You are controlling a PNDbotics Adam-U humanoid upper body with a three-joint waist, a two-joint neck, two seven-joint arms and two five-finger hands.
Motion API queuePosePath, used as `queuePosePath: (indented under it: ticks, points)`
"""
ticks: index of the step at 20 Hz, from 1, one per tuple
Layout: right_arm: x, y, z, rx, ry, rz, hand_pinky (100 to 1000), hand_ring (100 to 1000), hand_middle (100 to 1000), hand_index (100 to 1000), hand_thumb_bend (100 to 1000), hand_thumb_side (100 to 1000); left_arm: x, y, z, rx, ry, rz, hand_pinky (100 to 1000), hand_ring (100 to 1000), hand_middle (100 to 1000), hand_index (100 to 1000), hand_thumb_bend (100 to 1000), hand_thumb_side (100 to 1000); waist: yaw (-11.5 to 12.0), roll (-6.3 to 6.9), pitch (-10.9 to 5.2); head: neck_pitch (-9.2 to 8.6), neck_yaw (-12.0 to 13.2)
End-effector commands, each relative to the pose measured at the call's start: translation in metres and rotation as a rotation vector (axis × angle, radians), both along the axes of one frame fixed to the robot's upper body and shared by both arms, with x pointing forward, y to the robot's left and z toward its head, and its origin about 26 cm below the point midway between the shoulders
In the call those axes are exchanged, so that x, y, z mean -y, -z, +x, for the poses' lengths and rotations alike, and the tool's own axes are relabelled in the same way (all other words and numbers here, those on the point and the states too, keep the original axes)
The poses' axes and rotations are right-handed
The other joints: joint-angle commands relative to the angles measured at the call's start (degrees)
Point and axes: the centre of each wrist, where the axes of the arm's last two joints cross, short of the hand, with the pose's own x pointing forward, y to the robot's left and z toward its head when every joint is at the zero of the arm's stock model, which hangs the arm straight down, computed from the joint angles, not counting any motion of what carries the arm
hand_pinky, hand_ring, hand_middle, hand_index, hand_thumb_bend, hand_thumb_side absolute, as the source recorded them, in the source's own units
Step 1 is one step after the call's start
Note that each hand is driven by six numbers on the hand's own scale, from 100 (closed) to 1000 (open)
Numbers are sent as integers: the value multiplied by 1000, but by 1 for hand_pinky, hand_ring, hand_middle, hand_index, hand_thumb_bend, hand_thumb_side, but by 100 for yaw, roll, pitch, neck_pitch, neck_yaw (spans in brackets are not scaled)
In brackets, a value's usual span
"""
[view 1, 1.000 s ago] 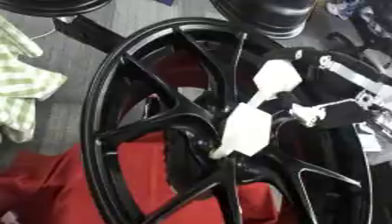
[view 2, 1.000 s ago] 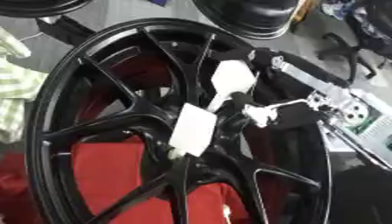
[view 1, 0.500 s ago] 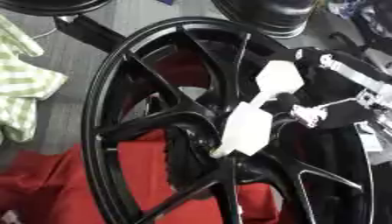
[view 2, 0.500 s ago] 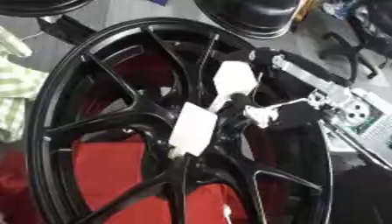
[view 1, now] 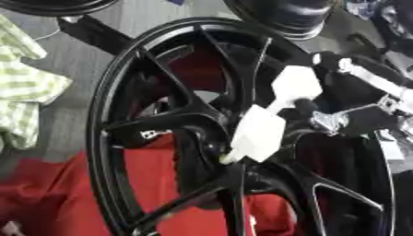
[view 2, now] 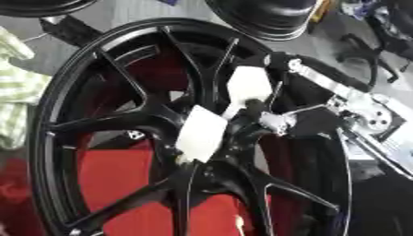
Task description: Pull the pin out of the wheel hub.
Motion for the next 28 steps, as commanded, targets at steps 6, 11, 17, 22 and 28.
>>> queuePosePath:
  ticks: [6,11,17,22,28]
  points:
    - [-1,-7,-2,-1,-42,44,932,763,491,567,100,366,0,-5,-3,22,-1,6,596,635,573,741,100,789,-22,53,-118,108,-21]
    - [-1,-9,-2,7,-47,56,927,754,490,538,100,376,0,-5,-4,21,-2,6,596,635,572,741,100,789,-30,53,-132,172,-18]
    - [0,-12,-2,29,-53,72,928,748,486,517,100,413,-1,-5,-4,20,-4,6,598,636,572,741,100,790,-50,53,-154,174,3]
    - [2,-16,-3,43,-63,104,930,745,485,516,100,424,-1,-4,-4,14,-3,10,600,637,573,742,100,791,-73,53,-177,172,12]
    - [5,-21,-5,64,-71,139,934,743,485,515,100,450,-2,-4,-4,13,-5,11,600,637,573,742,100,788,-103,53,-203,189,43]
